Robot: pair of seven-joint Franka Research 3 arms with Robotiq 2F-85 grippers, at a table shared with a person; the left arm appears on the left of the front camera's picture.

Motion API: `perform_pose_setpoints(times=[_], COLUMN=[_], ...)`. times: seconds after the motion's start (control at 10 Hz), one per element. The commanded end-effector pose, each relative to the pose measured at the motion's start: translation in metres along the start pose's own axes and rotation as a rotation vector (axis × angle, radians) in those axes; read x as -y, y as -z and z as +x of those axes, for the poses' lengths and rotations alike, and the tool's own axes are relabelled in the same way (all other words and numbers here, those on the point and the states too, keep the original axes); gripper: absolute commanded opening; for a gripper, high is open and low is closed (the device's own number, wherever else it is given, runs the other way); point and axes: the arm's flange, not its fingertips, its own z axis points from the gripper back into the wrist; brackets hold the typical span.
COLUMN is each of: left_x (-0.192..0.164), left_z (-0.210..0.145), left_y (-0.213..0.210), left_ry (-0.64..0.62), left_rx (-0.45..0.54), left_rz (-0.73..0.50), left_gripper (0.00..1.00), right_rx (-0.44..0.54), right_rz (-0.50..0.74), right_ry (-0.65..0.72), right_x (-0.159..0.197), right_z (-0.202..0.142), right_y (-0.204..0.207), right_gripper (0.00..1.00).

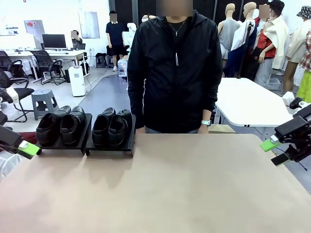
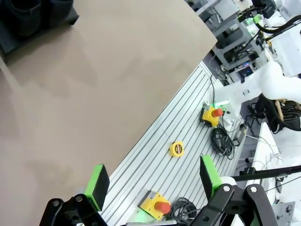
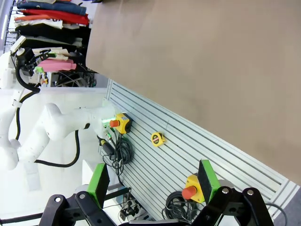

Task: Organize the shoes by placing them on the stand.
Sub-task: Place the Shoe from the middle of the table onto the Shoes Stand.

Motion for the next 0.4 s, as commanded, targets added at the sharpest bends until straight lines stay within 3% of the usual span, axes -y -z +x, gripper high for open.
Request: perform_pose_setpoints(times=[0.0, 0.3], left_x=[0.001, 0.001], left_z=[0.0024, 0.0024], left_y=[-0.0019, -0.0019], left_ry=[0.008, 0.008], left_rx=[0.009, 0.009], left_rz=[-0.019, -0.019], left_gripper=[1.0, 1.0], right_rx=[-0.003, -0.003], right_rz=[0.008, 0.008], right_ry=[-0.014, -0.014], right_x=[-0.0001, -0.0001], right_z=[0.0, 0.0], right_y=[-0.0018, -0.0018], right_gripper=[1.0, 1.0])
